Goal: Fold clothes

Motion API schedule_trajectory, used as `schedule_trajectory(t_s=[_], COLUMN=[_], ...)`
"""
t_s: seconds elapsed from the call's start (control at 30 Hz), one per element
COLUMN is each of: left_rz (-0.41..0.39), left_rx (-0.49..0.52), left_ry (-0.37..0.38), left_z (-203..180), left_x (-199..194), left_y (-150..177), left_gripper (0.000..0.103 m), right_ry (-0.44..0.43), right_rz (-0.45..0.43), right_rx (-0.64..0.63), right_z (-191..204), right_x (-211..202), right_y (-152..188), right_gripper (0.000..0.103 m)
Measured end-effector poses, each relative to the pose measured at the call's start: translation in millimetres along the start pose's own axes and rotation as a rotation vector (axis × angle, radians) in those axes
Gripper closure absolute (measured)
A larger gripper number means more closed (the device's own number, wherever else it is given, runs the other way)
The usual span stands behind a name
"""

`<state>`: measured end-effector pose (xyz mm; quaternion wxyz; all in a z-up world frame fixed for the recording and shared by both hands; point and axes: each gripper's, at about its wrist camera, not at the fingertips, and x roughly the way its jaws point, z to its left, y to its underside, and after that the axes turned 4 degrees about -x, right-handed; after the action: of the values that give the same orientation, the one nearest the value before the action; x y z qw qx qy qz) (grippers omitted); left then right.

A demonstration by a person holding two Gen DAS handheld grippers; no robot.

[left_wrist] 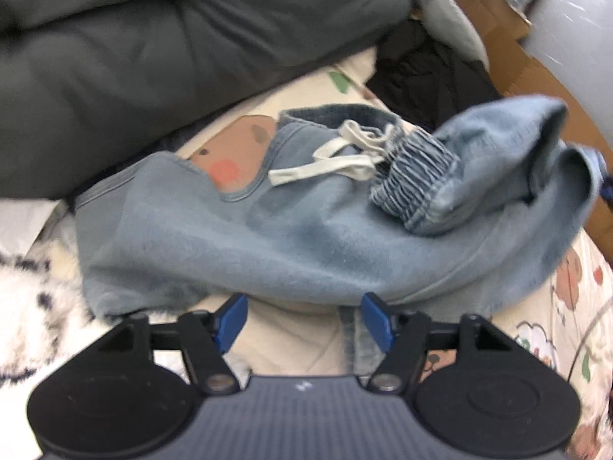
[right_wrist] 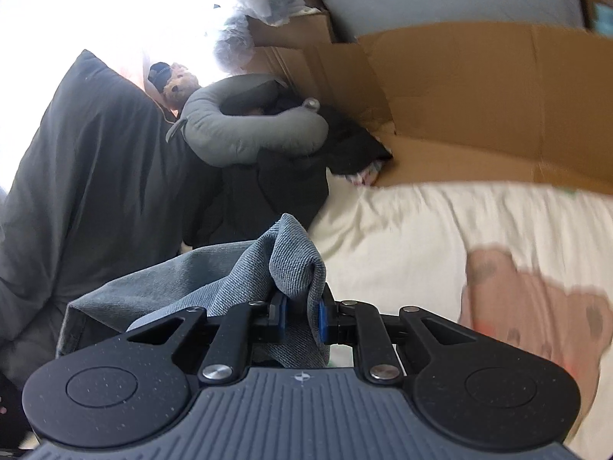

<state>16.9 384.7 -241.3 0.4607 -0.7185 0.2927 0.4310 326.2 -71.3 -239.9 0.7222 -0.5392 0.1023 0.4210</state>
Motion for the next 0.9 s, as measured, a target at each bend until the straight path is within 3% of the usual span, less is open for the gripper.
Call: schedule_trajectory(t_s=[0.33, 0.43, 0.5, 0.53, 0.63, 0.9], left_rz=[0.009, 0.011, 0.019, 0.023, 0.045, 0.059], left_rx=[0.020, 0.005, 0.005, 0.007, 0.008, 0.068], left_ry=[-0.026, -0.050, -0.066, -0.068, -0.074, -0.122], left_z=[5.3, 10.7, 12.0, 12.3, 11.9, 6.3], left_x=[-0.2, 1.7, 5.0, 6.9, 15.3, 26.4], left_y=[1.4, 1.1, 0.2, 0.3, 0.9, 3.4], left_gripper=[0.029, 0.027, 0.027, 0.026, 0.025, 0.025], right_ry=[0.042, 0.099, 0.145, 0.167, 0.171, 0.161], right_rz=[-0.002, 0.095, 0.149, 0.143, 0.142, 0.249], right_rx=[-0.039, -0.042, -0.079, -0.122, -0.166, -0.237], right_z=[-18.1, -25.6, -26.4, -24.3, -28.2, -41.7], right_x=[55.6, 82.2, 90.5, 87.9, 74.8, 42.7], right_y=[-65.7, -72.6, -69.0, -64.8, -52.1, -0.7], right_gripper=[0.088, 0.081, 0.071, 0.072, 0.056, 0.056])
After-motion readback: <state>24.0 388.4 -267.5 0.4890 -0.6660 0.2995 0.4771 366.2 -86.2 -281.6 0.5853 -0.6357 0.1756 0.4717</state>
